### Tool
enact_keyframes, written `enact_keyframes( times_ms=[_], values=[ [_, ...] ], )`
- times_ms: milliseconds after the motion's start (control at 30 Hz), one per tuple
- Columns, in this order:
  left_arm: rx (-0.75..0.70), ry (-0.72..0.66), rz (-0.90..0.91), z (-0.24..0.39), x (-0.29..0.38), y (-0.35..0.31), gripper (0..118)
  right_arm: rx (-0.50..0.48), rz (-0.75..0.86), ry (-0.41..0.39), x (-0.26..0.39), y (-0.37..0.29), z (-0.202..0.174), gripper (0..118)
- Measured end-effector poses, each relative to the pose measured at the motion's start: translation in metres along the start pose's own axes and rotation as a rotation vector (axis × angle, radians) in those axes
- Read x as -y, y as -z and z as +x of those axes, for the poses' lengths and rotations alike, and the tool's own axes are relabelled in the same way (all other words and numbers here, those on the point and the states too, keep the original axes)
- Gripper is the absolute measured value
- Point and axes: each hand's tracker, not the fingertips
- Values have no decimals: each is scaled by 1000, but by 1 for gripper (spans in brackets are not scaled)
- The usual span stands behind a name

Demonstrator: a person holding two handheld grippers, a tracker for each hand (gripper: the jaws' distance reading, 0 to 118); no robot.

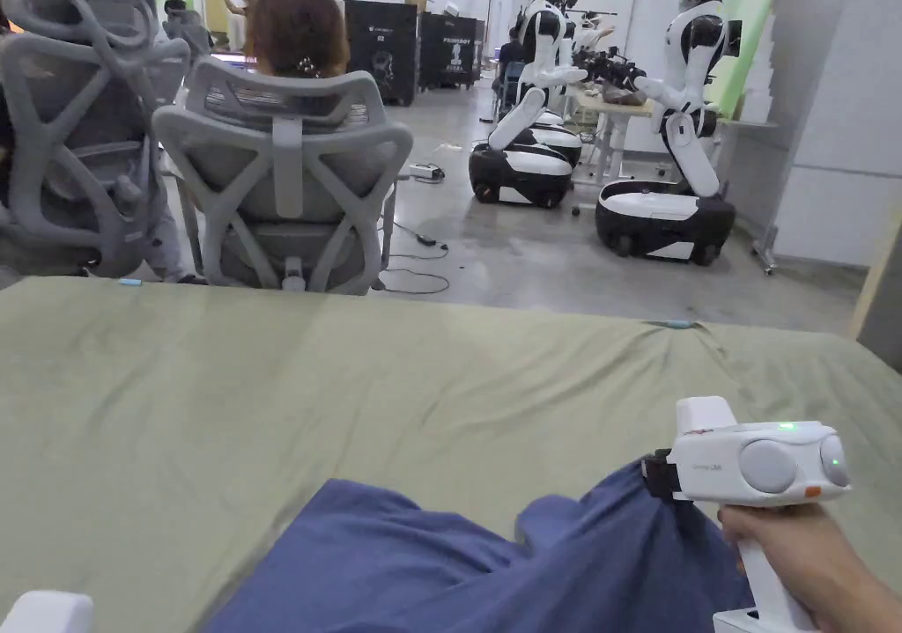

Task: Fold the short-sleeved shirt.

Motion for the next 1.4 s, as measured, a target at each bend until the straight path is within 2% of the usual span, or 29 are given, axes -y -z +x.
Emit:
enact_keyframes(
  times_ms=[100, 167, 433, 567, 733, 1100, 1400],
  values=[
    [-27, 31, 54, 6, -25, -7, 2, 96, 116, -95, -14, -51, -19, 2],
    [-50, 30, 114, 9, -48, -16, 2, 109, 168, -84, -24, -77, -24, 2],
    [-140, -15, 336, 12, -159, -72, 1, 345, 358, -157, -74, -155, -19, 2],
    [-224, 9, 430, 16, -211, -93, 1, 384, 459, -74, -104, -179, -3, 2],
    [-290, 11, 541, 27, -264, -120, 1, 453, 537, -81, -143, -192, 3, 2],
    [-440, 73, 643, 20, -363, -130, 1, 441, 653, -70, -235, -207, 4, 2],
    [-476, 68, 678, 4, -390, -133, 1, 433, 714, -59, -270, -208, -3, 2]
  ],
)
